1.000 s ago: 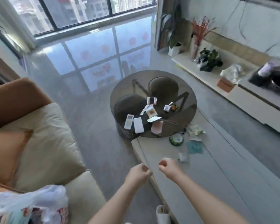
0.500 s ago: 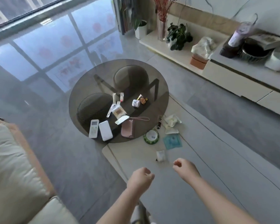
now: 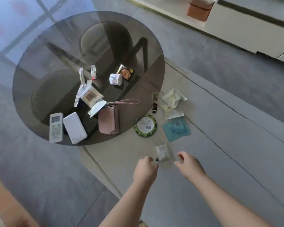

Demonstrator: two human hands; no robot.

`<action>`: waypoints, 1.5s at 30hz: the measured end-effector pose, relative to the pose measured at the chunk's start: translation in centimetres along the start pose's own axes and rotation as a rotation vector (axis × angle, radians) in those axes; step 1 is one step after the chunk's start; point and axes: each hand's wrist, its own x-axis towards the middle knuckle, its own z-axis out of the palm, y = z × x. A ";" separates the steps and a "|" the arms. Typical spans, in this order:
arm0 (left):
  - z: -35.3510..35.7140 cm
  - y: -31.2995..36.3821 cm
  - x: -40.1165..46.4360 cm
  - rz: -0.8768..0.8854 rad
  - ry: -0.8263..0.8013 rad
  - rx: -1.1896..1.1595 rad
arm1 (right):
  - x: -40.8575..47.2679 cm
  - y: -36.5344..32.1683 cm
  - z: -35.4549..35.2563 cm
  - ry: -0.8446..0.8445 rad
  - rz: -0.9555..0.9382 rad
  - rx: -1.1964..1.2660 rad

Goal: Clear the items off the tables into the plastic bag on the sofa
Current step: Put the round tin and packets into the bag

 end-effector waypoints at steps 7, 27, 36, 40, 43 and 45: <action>3.6 -0.2 6.4 -0.016 0.034 0.002 | 6.0 -0.6 4.1 0.087 0.000 -0.113; 2.2 0.4 6.6 -0.067 -0.104 -0.787 | 6.4 -0.7 3.5 0.101 0.039 0.402; 1.1 2.6 7.7 -0.132 -0.240 -1.044 | 8.2 -0.8 0.2 -0.061 -0.045 0.493; 1.5 2.9 8.6 -0.108 -0.323 -1.018 | 10.9 -0.7 -1.2 0.213 -0.120 0.142; 1.8 2.2 9.1 -0.097 -0.325 -0.955 | 13.1 -1.3 -1.5 0.316 -0.235 -0.177; 1.8 1.7 9.3 -0.078 -0.348 -0.930 | 13.8 -1.6 -1.2 0.296 -0.191 -0.263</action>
